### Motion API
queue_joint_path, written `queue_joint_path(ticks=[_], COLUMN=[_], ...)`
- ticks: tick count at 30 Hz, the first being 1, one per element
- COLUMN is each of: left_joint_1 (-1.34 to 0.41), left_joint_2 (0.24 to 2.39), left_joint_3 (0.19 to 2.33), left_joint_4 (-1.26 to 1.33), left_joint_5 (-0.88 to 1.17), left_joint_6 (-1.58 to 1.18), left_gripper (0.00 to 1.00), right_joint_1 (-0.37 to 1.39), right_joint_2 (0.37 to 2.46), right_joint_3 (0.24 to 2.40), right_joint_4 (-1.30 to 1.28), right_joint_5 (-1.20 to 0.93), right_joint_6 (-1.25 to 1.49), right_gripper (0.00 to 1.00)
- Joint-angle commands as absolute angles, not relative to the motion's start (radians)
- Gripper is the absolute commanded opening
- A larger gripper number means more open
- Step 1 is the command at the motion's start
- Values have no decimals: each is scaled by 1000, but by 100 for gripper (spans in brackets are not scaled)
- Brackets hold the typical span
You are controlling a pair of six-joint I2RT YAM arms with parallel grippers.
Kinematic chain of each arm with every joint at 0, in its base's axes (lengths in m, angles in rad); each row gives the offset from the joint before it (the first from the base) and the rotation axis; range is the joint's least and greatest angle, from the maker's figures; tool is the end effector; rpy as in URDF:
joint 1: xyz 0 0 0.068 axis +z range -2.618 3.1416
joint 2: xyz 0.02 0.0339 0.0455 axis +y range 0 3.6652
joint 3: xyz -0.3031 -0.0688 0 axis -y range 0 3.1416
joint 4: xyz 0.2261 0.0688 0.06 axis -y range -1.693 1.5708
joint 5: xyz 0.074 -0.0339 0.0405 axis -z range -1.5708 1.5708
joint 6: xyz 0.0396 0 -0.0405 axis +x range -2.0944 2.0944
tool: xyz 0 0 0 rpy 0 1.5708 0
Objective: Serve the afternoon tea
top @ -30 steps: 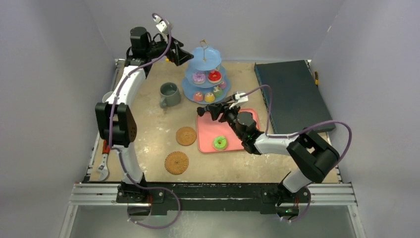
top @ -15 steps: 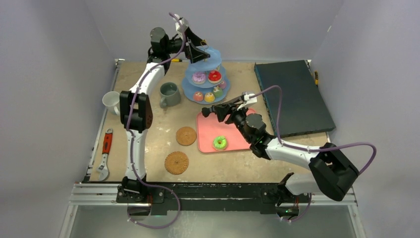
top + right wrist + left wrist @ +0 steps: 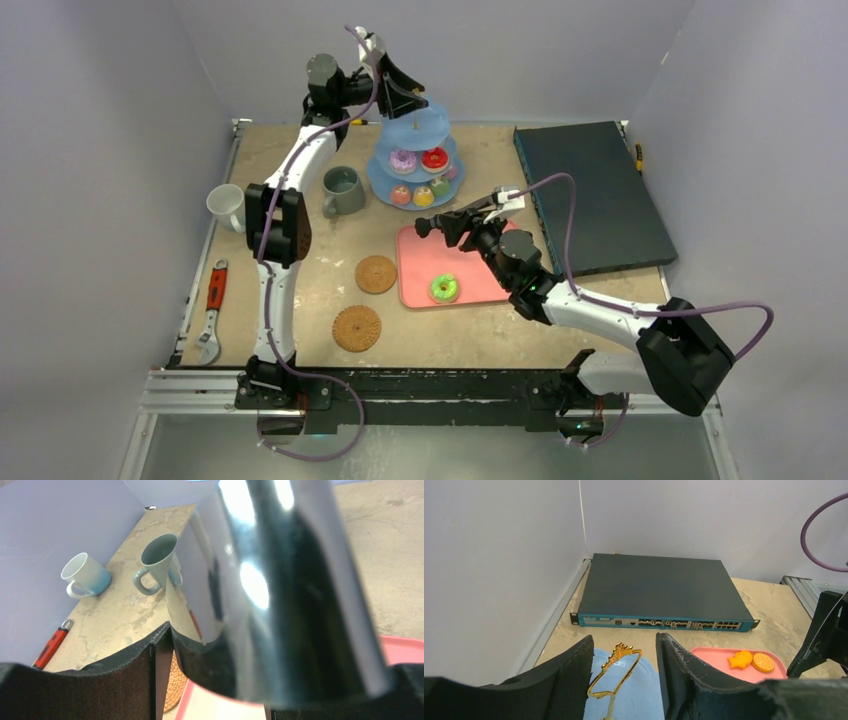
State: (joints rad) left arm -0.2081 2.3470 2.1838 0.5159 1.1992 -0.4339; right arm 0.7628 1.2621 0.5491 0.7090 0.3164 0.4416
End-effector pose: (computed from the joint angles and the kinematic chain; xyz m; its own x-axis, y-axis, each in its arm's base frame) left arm 0.5287 -0.1493 0.3828 -0.0846 -0.1382 -0.9868 0.9864 0.1284 -0.1025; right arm 0.1891 0.1637 0.2993 -0.1871 0.3830 -0.9046 -0.3891 0.8167 0.4263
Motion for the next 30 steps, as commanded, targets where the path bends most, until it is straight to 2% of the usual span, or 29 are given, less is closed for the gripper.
queue_joint_path(ticks=[1, 5, 14, 16, 19, 30], left_joint_1=[-210, -207, -198, -194, -193, -220], left_joint_2=[2354, 2349, 2338, 2341, 2334, 2300], left_joint_3=[2238, 2235, 2210, 2211, 2206, 2180], left_joint_4=[550, 495, 386, 393, 404, 456], left_joint_5=[1205, 1192, 1106, 1096, 1077, 914], left_joint_6=[-403, -352, -233, -239, -245, -220], left_gripper=[43, 36, 44, 37, 20, 1], right_joint_1=[759, 756, 747, 746, 744, 743], right_joint_2=[1224, 1220, 1216, 1218, 1218, 1195], right_joint_3=[552, 558, 566, 565, 563, 539], right_joint_4=[715, 710, 714, 717, 724, 724], right_joint_5=[351, 351, 350, 351, 347, 358], right_joint_6=[447, 444, 440, 440, 443, 449], right_gripper=[60, 60, 60, 60, 60, 59])
